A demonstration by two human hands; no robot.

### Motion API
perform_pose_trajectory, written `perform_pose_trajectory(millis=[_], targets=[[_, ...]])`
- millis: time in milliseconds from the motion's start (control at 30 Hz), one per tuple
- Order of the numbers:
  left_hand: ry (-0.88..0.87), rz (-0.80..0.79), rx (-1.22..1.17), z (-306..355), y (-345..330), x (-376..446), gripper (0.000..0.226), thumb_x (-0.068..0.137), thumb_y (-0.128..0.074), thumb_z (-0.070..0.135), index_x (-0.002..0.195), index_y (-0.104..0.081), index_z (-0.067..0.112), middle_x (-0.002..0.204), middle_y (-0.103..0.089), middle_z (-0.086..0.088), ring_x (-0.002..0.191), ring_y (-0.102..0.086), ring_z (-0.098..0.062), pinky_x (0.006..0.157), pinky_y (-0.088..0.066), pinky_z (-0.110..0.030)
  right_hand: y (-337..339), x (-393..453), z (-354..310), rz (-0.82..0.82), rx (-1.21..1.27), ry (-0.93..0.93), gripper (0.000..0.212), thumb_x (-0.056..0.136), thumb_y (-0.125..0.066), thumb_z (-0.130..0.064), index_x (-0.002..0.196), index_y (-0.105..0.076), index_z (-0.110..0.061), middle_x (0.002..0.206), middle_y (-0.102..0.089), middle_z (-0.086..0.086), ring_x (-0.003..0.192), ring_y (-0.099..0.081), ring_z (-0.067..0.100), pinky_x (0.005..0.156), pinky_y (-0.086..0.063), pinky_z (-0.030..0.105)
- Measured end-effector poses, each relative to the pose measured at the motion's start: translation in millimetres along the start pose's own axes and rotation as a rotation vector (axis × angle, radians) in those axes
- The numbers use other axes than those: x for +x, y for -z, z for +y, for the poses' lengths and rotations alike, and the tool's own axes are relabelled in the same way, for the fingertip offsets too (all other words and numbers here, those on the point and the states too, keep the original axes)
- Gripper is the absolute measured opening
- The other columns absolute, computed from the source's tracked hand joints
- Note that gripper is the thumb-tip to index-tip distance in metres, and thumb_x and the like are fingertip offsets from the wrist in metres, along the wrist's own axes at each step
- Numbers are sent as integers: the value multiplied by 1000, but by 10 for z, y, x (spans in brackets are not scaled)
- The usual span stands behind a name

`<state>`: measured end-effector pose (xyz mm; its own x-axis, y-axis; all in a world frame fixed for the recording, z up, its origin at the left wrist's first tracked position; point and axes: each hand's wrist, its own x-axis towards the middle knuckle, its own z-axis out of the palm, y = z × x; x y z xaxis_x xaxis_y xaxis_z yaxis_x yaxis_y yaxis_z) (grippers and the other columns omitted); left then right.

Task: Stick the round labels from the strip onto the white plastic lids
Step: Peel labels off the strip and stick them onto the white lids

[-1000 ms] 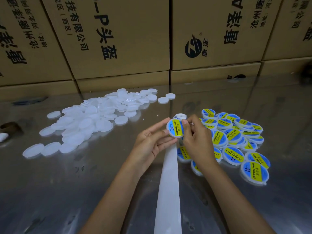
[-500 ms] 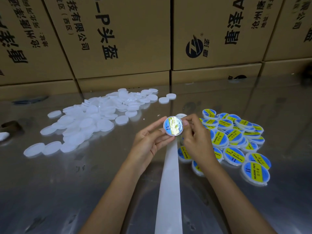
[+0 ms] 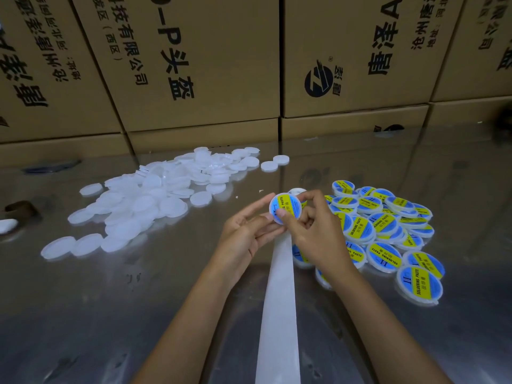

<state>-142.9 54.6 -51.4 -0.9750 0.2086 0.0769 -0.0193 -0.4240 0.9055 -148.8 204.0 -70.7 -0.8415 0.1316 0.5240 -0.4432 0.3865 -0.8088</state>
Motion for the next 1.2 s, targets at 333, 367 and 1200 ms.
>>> perform_pose_trajectory(millis=[333,367,1200], targets=[[27,57,-47,-24,103,69,39,95,-54,-5,130,-60,9,114,-72,-22,105,-72,-34,82,-60,-30,193,88,38,332,-188,-59,10,95,-58,-23,105,-54,-24,55,-49,-6,61,-55,15,61,-42,36],[27,83,-43,-24,125,81,38,95,-53,-6,129,-60,9,113,-73,-21,103,-72,-34,80,-60,-31,264,126,75,404,-230,-103,13,95,-58,-24,108,-57,-22,58,-51,-7,68,-58,20,67,-45,38],[-191,701,757,3,663,466,27,93,-51,1,105,-67,19,107,-68,-3,105,-63,-26,85,-48,-27,58,5,-8,84,-612,69,12,88,-58,-13,95,-68,-15,75,-63,1,86,-55,28,80,-28,38]])
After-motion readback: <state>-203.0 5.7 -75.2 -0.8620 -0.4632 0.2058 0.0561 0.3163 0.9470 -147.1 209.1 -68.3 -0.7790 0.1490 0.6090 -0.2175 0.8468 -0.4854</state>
